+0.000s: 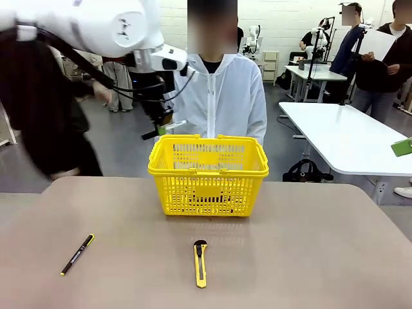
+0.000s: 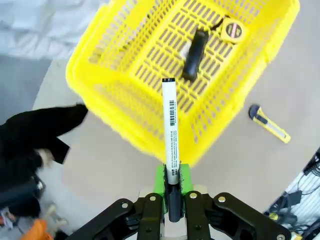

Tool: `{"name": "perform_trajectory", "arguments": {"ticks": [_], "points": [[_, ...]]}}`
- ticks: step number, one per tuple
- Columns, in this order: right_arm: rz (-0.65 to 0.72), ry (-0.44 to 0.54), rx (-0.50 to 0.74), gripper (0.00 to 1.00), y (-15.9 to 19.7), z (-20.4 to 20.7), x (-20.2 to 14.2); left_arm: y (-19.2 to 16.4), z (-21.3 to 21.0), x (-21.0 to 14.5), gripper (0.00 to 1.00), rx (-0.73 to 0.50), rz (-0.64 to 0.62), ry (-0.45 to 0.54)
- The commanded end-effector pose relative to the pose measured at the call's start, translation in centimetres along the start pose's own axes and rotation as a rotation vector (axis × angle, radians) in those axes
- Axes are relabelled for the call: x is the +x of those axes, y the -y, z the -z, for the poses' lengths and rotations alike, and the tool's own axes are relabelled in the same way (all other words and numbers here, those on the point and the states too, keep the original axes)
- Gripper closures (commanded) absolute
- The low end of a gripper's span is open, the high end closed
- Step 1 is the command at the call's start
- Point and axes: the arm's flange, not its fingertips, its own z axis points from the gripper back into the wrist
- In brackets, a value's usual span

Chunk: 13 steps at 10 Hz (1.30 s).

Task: Place the items the person wants into the basket.
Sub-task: Pick up the item the person points to and place it in the Market Basket.

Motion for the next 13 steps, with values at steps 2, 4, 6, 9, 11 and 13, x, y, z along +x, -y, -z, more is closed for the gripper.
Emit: {"name": "perform_trajectory", "arguments": {"ticks": [2, 4, 6, 9, 11, 13], "points": [[-0.006, -0.001, 0.006, 0.0, 0.2, 0.2, -0.1, -2.7, 4.0, 5.3, 1.0, -0.06, 0.134, -0.018], [-0.006, -0.001, 0.006, 0.0, 0.2, 0.2, -0.1, -2.1, 7.6, 6.8, 1.0, -0.103, 0.215, -0.07], [-0.006, -0.001, 0.006, 0.0, 0.2, 0.2, -0.1, -0.7, 10.6, 7.5, 1.0, -0.076, 0.253, -0.104], [-0.006, -0.001, 0.006, 0.0, 0.2, 0.2, -0.1, -0.4, 13.2, 8.1, 1.0, -0.033, 0.222, -0.162], [-0.006, -0.001, 0.006, 0.0, 0.2, 0.2, -0.1, 0.5, 12.8, 7.2, 1.0, -0.099, 0.247, -0.111], [-0.006, -0.001, 0.006, 0.0, 0.2, 0.2, -0.1, 0.5, 12.8, 7.2, 1.0, -0.099, 0.247, -0.111]]}}
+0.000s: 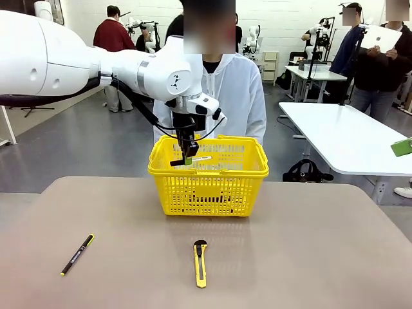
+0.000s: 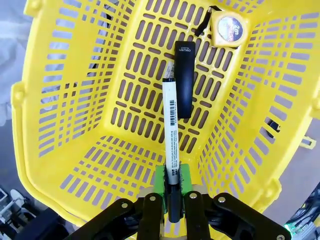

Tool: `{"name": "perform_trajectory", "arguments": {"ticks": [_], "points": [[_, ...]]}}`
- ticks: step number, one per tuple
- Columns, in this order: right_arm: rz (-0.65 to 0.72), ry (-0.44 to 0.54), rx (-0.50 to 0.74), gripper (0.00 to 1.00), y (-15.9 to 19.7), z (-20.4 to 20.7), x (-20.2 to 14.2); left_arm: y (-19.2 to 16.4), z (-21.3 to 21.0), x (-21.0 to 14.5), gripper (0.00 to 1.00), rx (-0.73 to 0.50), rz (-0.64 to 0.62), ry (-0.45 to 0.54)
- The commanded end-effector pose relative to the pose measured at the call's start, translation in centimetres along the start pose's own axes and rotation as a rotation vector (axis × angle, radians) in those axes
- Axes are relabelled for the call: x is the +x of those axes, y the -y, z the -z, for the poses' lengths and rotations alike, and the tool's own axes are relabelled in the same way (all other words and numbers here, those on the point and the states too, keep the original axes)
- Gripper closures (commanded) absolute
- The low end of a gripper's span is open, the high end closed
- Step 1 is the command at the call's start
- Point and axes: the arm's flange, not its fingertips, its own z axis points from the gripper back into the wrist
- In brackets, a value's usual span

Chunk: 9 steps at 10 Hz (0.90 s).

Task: Place the items the person wants into the basket.
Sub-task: Pick up the item the person points to and place it in the Market Basket.

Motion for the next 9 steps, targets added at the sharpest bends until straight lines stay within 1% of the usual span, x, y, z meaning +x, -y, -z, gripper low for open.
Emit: {"name": "perform_trajectory", "arguments": {"ticks": [1, 2, 3, 4, 6, 7, 9], "points": [[-0.007, -0.001, 0.006, 0.0, 0.2, 0.2, -0.1, 0.0, -0.3, -0.4, 1.0, -0.016, -0.001, 0.011], [-0.007, -0.001, 0.006, 0.0, 0.2, 0.2, -0.1, 0.0, -0.3, -0.4, 1.0, -0.016, -0.001, 0.011], [-0.007, -0.001, 0.006, 0.0, 0.2, 0.2, -0.1, 0.0, 0.0, 0.0, 0.86, 0.0, 0.0, 0.001], [-0.007, -0.001, 0.006, 0.0, 0.2, 0.2, -0.1, 0.3, 1.1, -0.1, 0.86, -0.01, 0.012, -0.004], [-0.007, -0.001, 0.006, 0.0, 0.2, 0.2, -0.1, -0.6, 2.8, 1.0, 0.86, -0.021, 0.058, -0.018], [-0.007, -0.001, 0.006, 0.0, 0.2, 0.2, -0.1, -0.3, 3.9, 1.4, 0.86, -0.026, 0.055, -0.034], [-0.007, -0.001, 0.006, 0.0, 0.2, 0.2, -0.1, -1.4, 5.1, 2.0, 0.86, -0.053, 0.068, -0.039]]}}
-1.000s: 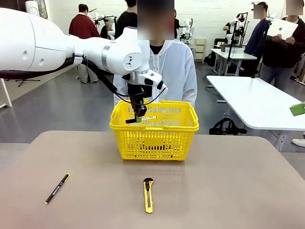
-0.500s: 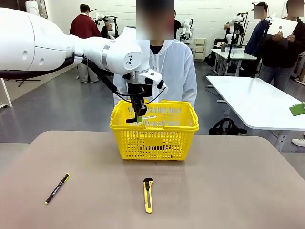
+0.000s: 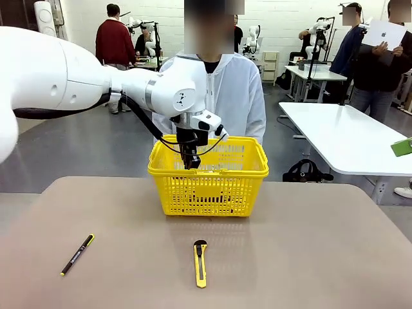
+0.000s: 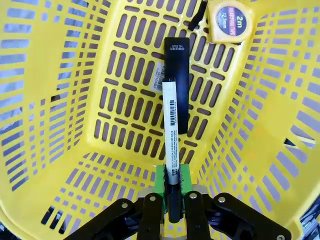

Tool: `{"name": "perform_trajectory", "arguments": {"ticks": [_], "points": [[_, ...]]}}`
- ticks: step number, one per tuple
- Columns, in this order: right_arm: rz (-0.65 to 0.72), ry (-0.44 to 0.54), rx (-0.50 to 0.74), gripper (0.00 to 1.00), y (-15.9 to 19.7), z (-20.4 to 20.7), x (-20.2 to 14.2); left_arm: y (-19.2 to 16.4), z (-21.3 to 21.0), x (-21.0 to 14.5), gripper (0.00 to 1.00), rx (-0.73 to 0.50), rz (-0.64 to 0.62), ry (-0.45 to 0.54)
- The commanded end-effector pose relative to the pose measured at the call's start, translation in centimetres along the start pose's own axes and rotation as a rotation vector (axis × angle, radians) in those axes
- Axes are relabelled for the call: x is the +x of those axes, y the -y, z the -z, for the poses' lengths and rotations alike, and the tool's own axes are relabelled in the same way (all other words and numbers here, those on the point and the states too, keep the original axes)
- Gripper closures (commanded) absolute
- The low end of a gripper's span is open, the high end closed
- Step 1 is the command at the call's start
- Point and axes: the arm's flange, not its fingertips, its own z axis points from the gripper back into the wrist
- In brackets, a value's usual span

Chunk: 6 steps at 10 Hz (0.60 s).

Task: Place the items the person wants into the basket.
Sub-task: Pick up the item the person points to and place it in the Market Basket.

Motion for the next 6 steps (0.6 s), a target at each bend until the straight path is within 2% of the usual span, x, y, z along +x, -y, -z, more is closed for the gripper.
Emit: {"name": "perform_trajectory", "arguments": {"ticks": [1, 2, 3, 4, 5, 6], "points": [[-0.007, -0.001, 0.006, 0.0, 0.16, 0.21, -0.09, -0.91, 0.12, 0.89, 0.86, -0.01, 0.034, -0.002], [-0.007, -0.001, 0.006, 0.0, 0.16, 0.21, -0.09, -1.04, 0.04, 0.82, 0.83, -0.01, 0.045, 0.017], [-0.007, -0.001, 0.006, 0.0, 0.16, 0.21, -0.09, -1.13, -0.09, 0.79, 0.27, -0.017, 0.056, 0.026], [-0.007, -0.001, 0.006, 0.0, 0.16, 0.21, -0.09, -0.95, -0.14, 0.72, 0.23, -0.016, 0.054, 0.026], [-0.007, -0.001, 0.006, 0.0, 0.16, 0.21, -0.09, -0.88, -0.19, 0.6, 0.0, -0.017, 0.059, 0.025], [-0.007, -0.001, 0.006, 0.0, 0.16, 0.21, -0.09, -0.92, -0.35, 0.59, 0.0, -0.021, 0.064, 0.025]]}}
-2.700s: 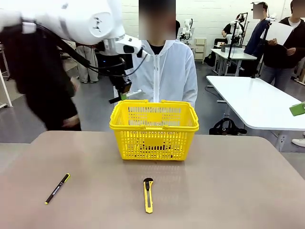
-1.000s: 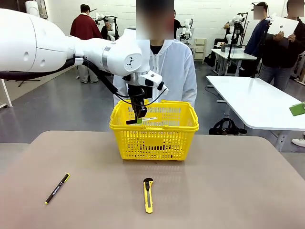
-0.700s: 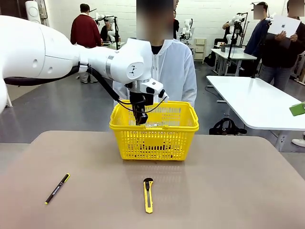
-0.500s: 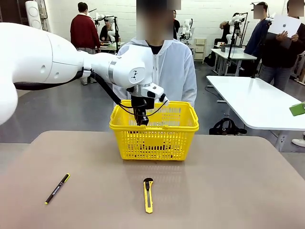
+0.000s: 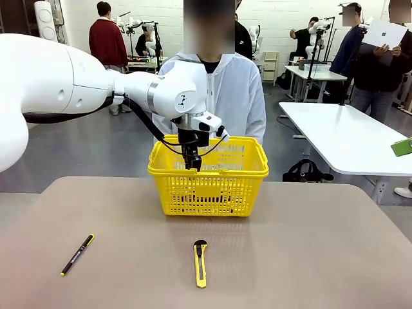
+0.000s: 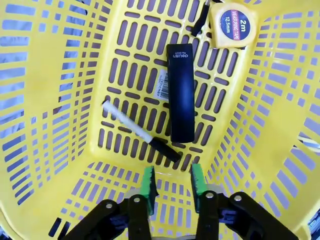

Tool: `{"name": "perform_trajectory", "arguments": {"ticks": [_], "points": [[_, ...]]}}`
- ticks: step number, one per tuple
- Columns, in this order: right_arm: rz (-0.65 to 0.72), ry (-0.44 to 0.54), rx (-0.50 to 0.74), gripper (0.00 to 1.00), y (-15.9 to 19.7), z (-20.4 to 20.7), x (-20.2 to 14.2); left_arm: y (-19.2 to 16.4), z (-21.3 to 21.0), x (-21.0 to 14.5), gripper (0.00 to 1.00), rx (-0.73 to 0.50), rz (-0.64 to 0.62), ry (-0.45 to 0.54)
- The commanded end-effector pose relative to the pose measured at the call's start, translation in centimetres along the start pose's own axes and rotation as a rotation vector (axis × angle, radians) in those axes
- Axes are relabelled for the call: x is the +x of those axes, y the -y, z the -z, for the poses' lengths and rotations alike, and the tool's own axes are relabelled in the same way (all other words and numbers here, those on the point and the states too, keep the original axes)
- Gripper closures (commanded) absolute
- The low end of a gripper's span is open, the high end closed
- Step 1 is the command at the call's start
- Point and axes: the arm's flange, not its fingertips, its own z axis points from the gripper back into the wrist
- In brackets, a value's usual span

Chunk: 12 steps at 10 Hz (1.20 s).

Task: Place the items the person wants into the basket.
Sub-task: Pick up the item the person points to and place it in the Market Basket.

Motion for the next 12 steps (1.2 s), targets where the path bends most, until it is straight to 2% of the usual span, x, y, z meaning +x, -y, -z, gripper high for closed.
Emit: {"name": "perform_trajectory", "arguments": {"ticks": [1, 2, 3, 5, 7, 9, 12], "points": [[-0.007, -0.001, 0.006, 0.0, 0.2, 0.2, -0.1, -0.3, -0.8, 0.1, 0.0, -0.019, 0.029, 0.014], [-0.007, -0.001, 0.006, 0.0, 0.2, 0.2, -0.1, -0.1, -0.9, 0.0, 0.06, -0.021, 0.03, 0.014], [-0.007, -0.001, 0.006, 0.0, 0.2, 0.2, -0.1, -0.1, -1.3, -0.2, 0.0, -0.018, 0.026, 0.02], [-0.007, -0.001, 0.006, 0.0, 0.2, 0.2, -0.1, 0.6, -4.5, -1.9, 0.0, -0.02, 0.007, 0.046], [-0.007, -0.001, 0.006, 0.0, 0.2, 0.2, -0.1, 3.7, -11.3, -7.1, 0.0, 0.012, -0.031, 0.095], [-0.007, -0.001, 0.006, 0.0, 0.2, 0.2, -0.1, 7.8, -17.6, -13.4, 0.0, 0.043, -0.099, 0.224], [-0.007, -0.001, 0.006, 0.0, 0.2, 0.2, -0.1, 11.6, -21.6, -24.9, 0.0, 0.056, -0.208, 0.359]]}}
